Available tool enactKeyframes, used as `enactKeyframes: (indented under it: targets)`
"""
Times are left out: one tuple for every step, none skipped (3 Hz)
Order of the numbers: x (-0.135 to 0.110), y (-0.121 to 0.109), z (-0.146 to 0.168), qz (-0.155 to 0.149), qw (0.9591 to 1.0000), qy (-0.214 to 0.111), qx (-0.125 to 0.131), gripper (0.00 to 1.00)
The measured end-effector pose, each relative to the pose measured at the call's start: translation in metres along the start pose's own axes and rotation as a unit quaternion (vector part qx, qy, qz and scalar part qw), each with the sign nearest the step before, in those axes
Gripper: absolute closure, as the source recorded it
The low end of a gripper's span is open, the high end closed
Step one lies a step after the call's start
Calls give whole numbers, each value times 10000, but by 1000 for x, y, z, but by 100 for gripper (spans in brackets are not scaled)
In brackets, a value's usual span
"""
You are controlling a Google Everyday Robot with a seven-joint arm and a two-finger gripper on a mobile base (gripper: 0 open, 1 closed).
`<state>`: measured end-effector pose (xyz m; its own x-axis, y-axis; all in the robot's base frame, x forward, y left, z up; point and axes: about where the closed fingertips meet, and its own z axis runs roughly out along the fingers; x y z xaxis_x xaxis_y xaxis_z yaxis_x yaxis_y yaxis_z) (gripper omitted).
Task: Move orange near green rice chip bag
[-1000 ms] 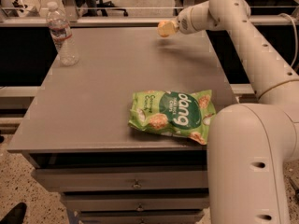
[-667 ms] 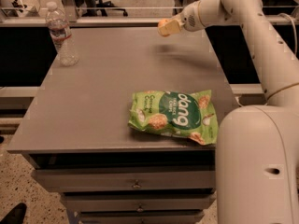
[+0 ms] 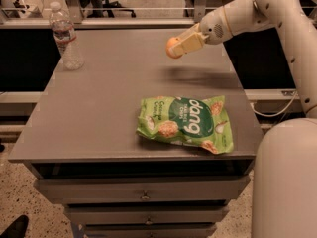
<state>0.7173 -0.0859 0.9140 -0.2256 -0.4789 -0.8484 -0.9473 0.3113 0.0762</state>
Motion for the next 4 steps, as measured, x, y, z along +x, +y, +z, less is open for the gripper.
enactKeyframes:
  targets:
    - [1, 62, 14, -73, 9955, -30, -947, 100]
    - [-8, 107, 27, -200, 9874, -126, -1566, 100]
    - [-16, 140, 34, -449, 9833, -144, -1755, 100]
    - [-15, 166, 41, -732, 9839, 31, -1630, 100]
